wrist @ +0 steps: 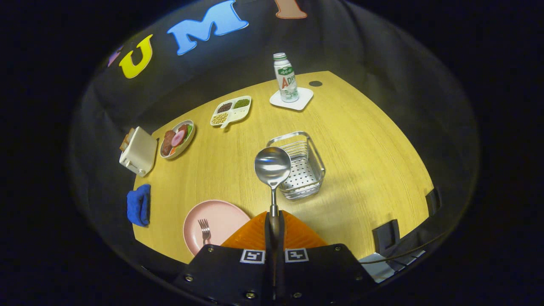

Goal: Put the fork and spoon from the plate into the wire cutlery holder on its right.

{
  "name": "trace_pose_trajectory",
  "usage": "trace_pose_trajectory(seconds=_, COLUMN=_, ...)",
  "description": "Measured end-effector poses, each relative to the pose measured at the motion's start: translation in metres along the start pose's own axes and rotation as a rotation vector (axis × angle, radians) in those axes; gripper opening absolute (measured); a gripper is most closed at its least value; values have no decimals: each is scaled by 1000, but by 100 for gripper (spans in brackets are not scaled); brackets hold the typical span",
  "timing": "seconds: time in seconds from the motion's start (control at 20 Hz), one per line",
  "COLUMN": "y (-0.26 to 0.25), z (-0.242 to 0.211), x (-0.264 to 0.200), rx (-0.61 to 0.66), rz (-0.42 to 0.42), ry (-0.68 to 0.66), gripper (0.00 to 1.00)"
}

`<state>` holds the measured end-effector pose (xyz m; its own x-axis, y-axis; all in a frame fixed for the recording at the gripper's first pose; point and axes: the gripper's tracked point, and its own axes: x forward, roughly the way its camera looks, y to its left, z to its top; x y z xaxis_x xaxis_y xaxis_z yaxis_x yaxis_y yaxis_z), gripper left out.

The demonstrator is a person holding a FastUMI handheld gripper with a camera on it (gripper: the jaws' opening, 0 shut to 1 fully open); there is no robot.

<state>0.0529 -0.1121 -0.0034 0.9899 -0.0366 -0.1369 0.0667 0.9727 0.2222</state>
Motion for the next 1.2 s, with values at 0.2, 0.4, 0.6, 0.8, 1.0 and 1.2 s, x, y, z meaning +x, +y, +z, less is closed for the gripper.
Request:
trace_pose_trajectory(seconds=0.2, y=-17, z=11, x=4, rx=29, rz=8, ry=87, gripper=3)
trace_pose_trajectory(seconds=0.4, y=-23, z=20, x=13, rx=25, rz=14, ry=177, gripper=3)
trace_pose_trajectory(seconds=0.6, y=-29, z=16, x=25, rx=22, rz=7, ry=244, gripper=3)
trace_pose_trajectory(seconds=0.8, y=-31, z=15, x=31, rx=7, rz=3, ry=264, gripper=5)
trace_pose_trajectory(seconds=1.0, y=-27, z=32, x=27, rx=33, rz=21, ry=226, gripper=15)
trace_pose_trajectory(seconds=1.2, y=-26, z=42, x=13, rx=37, rz=33, ry=198, gripper=20)
